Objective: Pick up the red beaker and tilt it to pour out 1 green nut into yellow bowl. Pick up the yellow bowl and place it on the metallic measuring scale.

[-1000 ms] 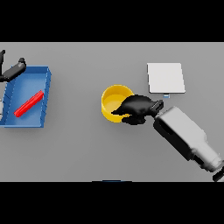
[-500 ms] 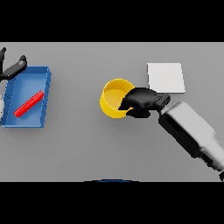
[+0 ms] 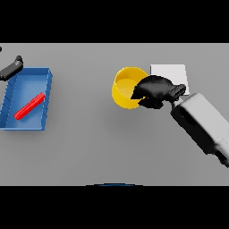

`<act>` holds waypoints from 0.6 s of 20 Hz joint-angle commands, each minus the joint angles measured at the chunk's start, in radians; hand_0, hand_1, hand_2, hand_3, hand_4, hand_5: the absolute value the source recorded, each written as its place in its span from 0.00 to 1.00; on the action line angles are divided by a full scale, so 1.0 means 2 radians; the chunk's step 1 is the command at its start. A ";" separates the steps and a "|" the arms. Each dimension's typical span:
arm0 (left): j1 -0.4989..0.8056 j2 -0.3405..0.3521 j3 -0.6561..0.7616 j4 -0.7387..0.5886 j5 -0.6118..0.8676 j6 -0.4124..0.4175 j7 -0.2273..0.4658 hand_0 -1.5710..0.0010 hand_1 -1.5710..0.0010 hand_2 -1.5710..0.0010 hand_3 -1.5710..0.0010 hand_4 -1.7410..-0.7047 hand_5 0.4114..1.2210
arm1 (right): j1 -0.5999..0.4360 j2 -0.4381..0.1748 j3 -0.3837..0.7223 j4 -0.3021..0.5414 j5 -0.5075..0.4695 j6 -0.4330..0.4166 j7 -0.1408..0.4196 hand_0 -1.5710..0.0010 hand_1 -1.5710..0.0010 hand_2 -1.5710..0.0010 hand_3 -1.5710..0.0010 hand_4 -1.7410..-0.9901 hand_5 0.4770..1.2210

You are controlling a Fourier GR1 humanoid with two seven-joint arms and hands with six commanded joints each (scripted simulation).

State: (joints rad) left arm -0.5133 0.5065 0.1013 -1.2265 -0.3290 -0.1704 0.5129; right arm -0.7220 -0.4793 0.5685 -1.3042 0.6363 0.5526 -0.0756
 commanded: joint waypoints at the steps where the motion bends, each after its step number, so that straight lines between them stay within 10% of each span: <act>1: -0.001 -0.001 -0.002 0.001 -0.002 0.000 0.001 1.00 1.00 1.00 1.00 0.92 0.42 | -0.004 -0.005 -0.004 0.001 -0.001 0.001 0.002 0.05 0.02 0.00 0.17 0.02 1.00; 12: -0.003 -0.002 0.001 0.000 0.001 -0.001 0.010 1.00 1.00 1.00 1.00 0.91 0.42 | -0.047 -0.039 -0.022 0.100 0.008 -0.048 -0.012 0.00 0.00 0.00 0.19 0.02 1.00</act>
State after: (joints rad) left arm -0.5197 0.5027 0.1032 -1.2256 -0.3262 -0.1721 0.5319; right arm -0.8150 -0.5568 0.5242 -1.1045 0.6513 0.4569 -0.1024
